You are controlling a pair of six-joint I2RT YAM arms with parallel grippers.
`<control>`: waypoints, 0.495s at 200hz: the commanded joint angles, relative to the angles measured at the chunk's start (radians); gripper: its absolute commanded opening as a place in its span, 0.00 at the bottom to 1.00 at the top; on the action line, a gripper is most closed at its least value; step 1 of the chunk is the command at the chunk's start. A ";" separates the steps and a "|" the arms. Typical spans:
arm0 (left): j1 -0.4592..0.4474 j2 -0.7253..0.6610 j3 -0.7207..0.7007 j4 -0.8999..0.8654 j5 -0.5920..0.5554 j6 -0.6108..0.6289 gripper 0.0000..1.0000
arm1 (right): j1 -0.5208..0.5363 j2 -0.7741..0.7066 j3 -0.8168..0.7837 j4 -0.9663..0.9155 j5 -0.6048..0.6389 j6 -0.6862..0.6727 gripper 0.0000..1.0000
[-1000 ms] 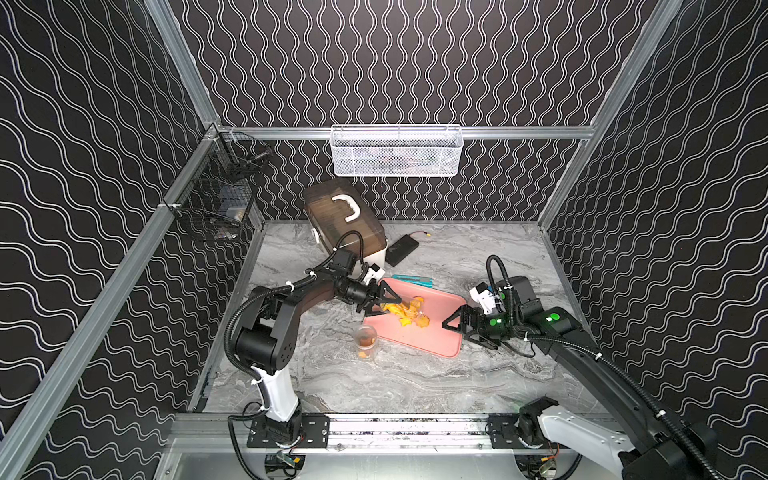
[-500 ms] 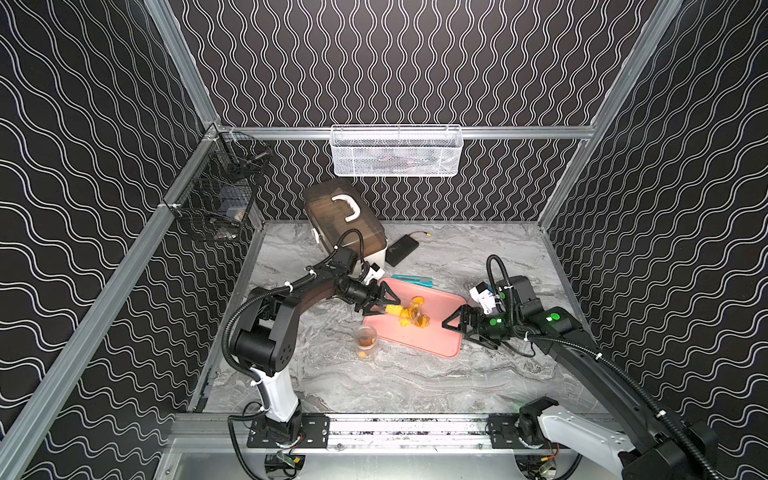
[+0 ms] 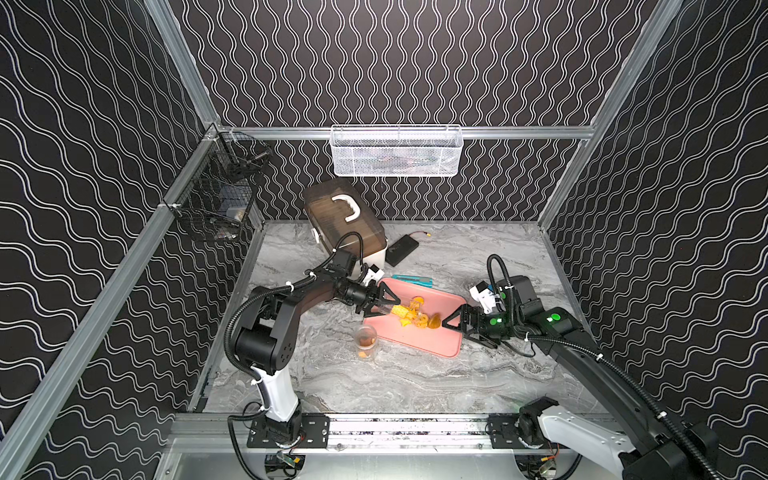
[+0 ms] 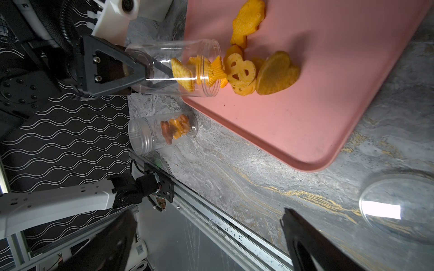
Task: Pour the cookies out of the jar
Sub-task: Pour the cookies in the jar onto the tray.
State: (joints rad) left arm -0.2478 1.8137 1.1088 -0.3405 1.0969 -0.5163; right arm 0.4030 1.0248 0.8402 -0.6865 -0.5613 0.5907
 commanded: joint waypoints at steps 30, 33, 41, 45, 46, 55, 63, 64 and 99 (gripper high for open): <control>0.005 -0.007 -0.006 0.059 0.054 -0.046 0.70 | -0.001 -0.002 0.002 0.002 0.006 -0.007 1.00; 0.004 -0.007 -0.007 0.056 0.054 -0.043 0.70 | -0.001 -0.003 0.002 0.004 0.005 -0.007 1.00; 0.006 -0.009 -0.010 0.062 0.056 -0.048 0.70 | 0.000 -0.003 0.002 0.004 0.005 -0.006 1.00; 0.005 -0.009 -0.012 0.069 0.058 -0.053 0.70 | 0.000 -0.002 0.002 0.003 0.005 -0.005 1.00; 0.005 -0.008 -0.013 0.071 0.059 -0.054 0.70 | 0.000 -0.003 0.002 0.002 0.005 -0.005 1.00; 0.003 -0.009 -0.016 0.083 0.059 -0.063 0.70 | -0.001 -0.004 0.003 0.001 0.006 -0.007 1.00; -0.001 -0.006 -0.013 0.070 0.052 -0.052 0.70 | 0.000 -0.005 0.003 -0.002 0.007 -0.006 1.00; -0.002 -0.006 -0.012 0.068 0.051 -0.049 0.70 | -0.001 -0.006 0.003 -0.002 0.007 -0.006 1.00; -0.022 0.003 0.011 -0.039 0.005 0.036 0.70 | -0.001 -0.009 0.010 -0.012 0.016 -0.009 1.00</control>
State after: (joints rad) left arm -0.2649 1.8137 1.1034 -0.3084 1.1233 -0.5476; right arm 0.4019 1.0214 0.8406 -0.6876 -0.5579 0.5900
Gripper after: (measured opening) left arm 0.705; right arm 0.998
